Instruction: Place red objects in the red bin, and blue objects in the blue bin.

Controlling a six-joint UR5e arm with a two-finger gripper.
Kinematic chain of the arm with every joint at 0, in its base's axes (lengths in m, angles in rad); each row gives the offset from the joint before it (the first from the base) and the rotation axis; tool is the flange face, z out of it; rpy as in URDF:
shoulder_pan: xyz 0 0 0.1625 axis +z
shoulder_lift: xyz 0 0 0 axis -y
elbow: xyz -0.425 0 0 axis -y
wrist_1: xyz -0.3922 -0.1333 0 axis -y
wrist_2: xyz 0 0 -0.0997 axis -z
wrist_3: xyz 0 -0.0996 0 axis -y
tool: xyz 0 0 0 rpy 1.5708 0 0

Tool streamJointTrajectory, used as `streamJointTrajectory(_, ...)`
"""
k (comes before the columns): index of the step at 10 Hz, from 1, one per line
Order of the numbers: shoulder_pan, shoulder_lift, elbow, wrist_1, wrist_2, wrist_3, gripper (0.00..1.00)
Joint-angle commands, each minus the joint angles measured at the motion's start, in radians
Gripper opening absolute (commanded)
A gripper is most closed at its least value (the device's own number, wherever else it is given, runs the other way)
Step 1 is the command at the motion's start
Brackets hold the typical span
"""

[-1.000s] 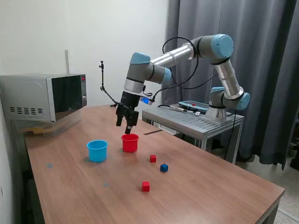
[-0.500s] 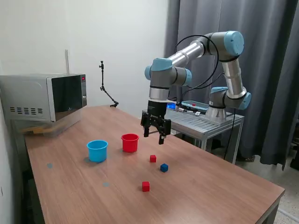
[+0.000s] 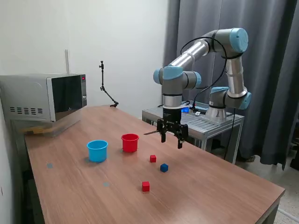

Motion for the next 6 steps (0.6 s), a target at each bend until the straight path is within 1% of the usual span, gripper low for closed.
streamJointTrajectory(1,0.001,-0.006,0.035,-0.001,0.013,-0.027,1.00)
streamJointTrajectory(2,0.003,-0.006,0.038,0.000,0.013,-0.104,1.00)
streamJointTrajectory(3,0.020,-0.006,0.044,0.002,0.013,-0.146,1.00)
streamJointTrajectory(6,0.021,-0.009,0.047,0.002,0.013,-0.150,1.00)
